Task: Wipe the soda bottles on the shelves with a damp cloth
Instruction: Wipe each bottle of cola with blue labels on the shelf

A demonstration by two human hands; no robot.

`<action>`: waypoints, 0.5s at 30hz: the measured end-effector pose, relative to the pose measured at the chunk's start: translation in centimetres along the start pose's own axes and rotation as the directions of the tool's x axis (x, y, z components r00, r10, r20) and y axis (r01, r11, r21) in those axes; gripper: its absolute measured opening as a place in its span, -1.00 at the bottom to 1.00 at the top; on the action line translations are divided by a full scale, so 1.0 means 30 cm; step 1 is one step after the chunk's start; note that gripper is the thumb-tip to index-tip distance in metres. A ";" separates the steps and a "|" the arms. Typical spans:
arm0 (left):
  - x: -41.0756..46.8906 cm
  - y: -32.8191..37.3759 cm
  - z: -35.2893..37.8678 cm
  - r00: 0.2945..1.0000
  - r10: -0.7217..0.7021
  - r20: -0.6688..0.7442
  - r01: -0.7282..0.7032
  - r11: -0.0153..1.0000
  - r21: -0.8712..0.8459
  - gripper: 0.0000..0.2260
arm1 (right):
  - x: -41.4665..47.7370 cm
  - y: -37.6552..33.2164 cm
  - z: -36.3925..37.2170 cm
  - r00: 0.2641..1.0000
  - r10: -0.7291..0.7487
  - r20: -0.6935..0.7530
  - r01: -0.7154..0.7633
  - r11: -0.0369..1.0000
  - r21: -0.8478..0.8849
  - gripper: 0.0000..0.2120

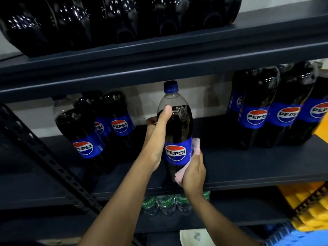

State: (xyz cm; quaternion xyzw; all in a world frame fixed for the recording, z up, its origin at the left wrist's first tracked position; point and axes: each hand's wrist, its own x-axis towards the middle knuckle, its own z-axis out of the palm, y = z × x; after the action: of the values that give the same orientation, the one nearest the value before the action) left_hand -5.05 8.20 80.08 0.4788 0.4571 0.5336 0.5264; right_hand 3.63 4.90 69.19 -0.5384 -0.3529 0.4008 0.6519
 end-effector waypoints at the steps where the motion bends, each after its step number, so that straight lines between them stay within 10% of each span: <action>1: -0.003 0.004 -0.003 1.000 0.003 0.020 -0.003 1.000 0.013 -0.19 | 0.004 -0.006 -0.002 1.000 0.030 0.008 -0.030 0.999 0.028 -0.65; 15: -0.001 0.082 -0.037 0.993 -0.061 0.106 0.053 0.995 0.079 -0.46 | 0.196 -0.526 0.089 0.887 -0.350 0.302 0.429 0.865 -0.259 -0.67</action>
State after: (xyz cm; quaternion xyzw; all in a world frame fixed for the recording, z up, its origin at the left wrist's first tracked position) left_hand -6.46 8.13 82.38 0.5136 0.4614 0.4738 0.5467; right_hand 6.02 9.76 85.34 -0.4996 -0.5926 0.2609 0.5755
